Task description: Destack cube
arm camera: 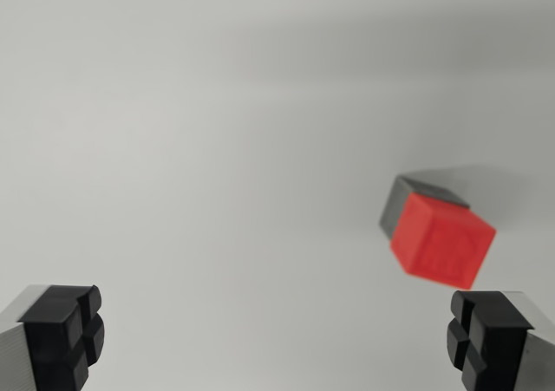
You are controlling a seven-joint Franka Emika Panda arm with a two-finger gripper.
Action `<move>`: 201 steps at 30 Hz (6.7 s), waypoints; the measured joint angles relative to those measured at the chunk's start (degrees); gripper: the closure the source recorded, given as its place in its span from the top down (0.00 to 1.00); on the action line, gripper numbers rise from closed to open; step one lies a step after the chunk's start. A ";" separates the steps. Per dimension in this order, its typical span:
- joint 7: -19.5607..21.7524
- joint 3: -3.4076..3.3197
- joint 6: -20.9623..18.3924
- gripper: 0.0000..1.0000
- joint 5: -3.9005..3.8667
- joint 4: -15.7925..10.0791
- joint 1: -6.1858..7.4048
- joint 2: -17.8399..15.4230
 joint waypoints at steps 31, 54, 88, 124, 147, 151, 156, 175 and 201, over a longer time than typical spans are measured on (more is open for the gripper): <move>0.00 -0.77 1.96 1.00 0.08 -2.82 -0.72 -0.40; -0.54 -2.97 8.07 1.00 0.95 -10.40 -3.33 -1.07; -3.32 -6.13 21.01 1.00 3.77 -19.45 -8.63 4.05; -5.62 -4.67 33.82 1.00 6.95 -19.59 -9.54 16.89; -5.63 -4.56 33.94 0.00 6.95 -19.55 -9.61 16.99; -5.63 -4.56 33.94 0.00 6.95 -19.55 -9.61 16.99; -5.64 -4.56 33.94 0.00 6.95 -19.55 -9.61 16.99; -5.52 -4.79 32.32 0.00 6.79 -19.77 -9.49 14.91; -2.25 -5.55 25.77 0.00 5.30 -20.56 -8.22 7.50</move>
